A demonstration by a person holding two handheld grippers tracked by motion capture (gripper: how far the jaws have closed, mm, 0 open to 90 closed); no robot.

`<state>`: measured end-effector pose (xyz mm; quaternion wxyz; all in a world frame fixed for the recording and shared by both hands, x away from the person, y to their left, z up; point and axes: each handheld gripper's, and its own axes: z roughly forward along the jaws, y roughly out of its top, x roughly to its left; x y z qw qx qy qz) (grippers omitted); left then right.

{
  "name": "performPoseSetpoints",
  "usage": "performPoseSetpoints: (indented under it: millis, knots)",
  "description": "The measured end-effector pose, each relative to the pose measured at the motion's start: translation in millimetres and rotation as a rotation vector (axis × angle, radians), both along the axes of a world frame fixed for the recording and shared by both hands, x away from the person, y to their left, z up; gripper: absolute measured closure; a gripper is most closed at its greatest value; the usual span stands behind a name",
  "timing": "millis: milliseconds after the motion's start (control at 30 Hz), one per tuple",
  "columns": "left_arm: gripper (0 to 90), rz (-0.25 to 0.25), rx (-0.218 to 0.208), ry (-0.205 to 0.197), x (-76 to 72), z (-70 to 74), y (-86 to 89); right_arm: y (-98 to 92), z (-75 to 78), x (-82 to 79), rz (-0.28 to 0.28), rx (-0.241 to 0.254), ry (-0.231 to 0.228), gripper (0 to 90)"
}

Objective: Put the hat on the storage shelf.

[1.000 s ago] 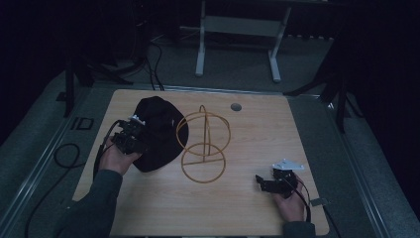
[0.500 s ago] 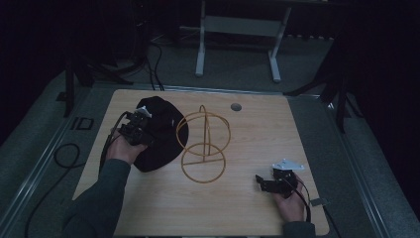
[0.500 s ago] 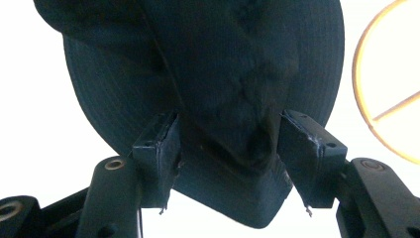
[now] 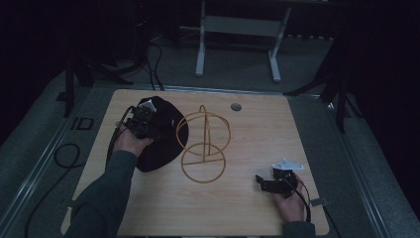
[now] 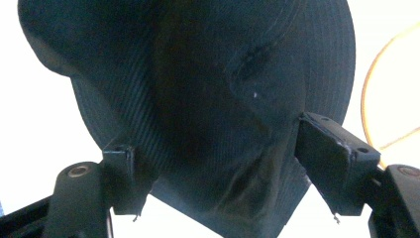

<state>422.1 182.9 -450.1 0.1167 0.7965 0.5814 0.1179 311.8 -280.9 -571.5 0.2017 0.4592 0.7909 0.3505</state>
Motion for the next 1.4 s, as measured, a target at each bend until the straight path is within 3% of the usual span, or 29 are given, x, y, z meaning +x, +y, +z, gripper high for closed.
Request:
performPoseSetpoints:
  millis: [200,400,833,1400]
  knots:
    - [26.0,0.01,0.011,0.032,9.7,-7.2,-7.4,0.0,0.0,0.0,0.0,0.0,0.0,17.7]
    - [37.6,0.016,0.018,0.054,14.0,-9.9,-7.7,0.0,0.0,0.1,0.001,0.0,0.0,17.7]
    - [85.8,-0.014,-0.001,0.083,15.1,-10.7,2.0,0.0,0.0,0.2,0.0,0.0,0.0,17.7]
    - [88.9,-0.062,0.022,0.098,10.6,0.1,8.3,0.0,-0.1,0.2,0.001,0.001,-0.001,17.7]
